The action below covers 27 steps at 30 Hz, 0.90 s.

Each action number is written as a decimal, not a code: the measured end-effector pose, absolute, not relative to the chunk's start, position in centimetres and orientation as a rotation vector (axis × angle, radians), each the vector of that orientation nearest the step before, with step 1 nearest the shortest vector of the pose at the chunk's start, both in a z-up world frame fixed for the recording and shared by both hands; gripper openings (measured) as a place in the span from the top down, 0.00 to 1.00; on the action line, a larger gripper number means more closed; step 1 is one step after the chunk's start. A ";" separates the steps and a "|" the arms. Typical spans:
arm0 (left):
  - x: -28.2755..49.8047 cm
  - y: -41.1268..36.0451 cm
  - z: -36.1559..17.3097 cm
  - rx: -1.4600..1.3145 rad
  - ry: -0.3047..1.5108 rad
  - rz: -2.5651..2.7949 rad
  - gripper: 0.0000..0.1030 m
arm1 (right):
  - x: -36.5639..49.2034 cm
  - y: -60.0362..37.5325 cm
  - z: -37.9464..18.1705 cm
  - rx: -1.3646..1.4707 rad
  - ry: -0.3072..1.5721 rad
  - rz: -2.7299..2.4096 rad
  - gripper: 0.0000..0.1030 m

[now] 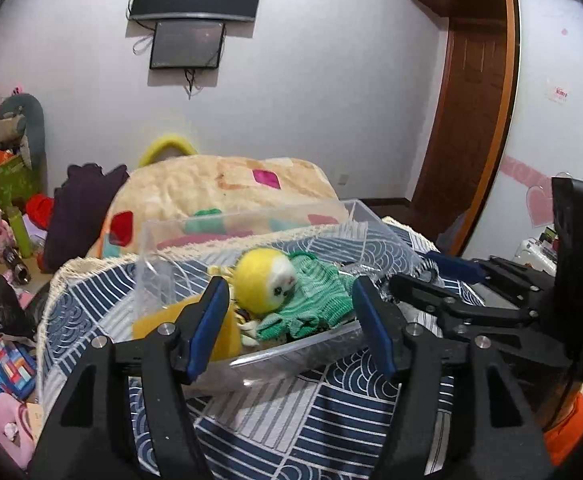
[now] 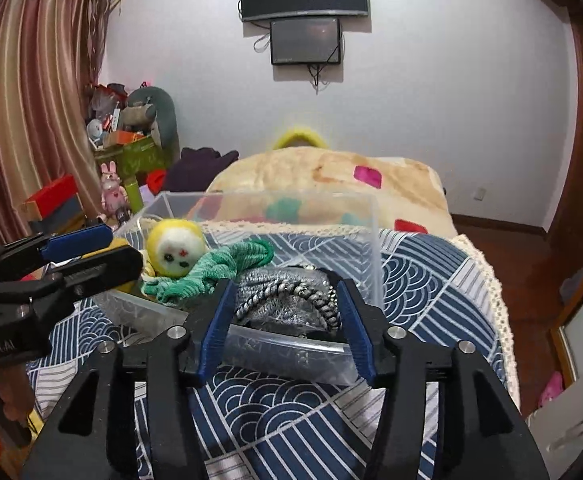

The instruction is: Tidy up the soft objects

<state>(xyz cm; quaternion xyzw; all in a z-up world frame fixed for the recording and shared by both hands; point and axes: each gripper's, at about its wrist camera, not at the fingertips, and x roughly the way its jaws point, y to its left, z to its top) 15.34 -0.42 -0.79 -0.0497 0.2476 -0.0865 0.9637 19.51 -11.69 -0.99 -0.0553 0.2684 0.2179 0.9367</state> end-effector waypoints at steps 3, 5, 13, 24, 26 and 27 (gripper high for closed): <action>14.4 -0.1 -0.1 -0.089 0.478 -0.165 0.37 | 18.7 -11.9 0.0 -0.120 0.501 0.430 0.32; 13.8 0.1 0.4 -0.085 0.467 -0.160 0.37 | 18.4 -11.9 0.6 -0.122 0.475 0.422 0.30; 10.4 0.9 2.3 -0.090 0.378 -0.139 0.37 | 15.5 -12.4 2.9 -0.110 0.376 0.449 0.30; 5.8 1.2 4.4 -0.108 0.255 -0.125 0.25 | 11.6 -12.6 4.8 -0.091 0.255 0.484 0.19; 5.0 1.2 4.5 -0.108 0.241 -0.124 0.20 | 11.3 -12.5 4.9 -0.087 0.246 0.492 0.15; 4.9 1.2 4.4 -0.108 0.236 -0.122 0.16 | 11.2 -12.4 4.9 -0.085 0.241 0.492 0.12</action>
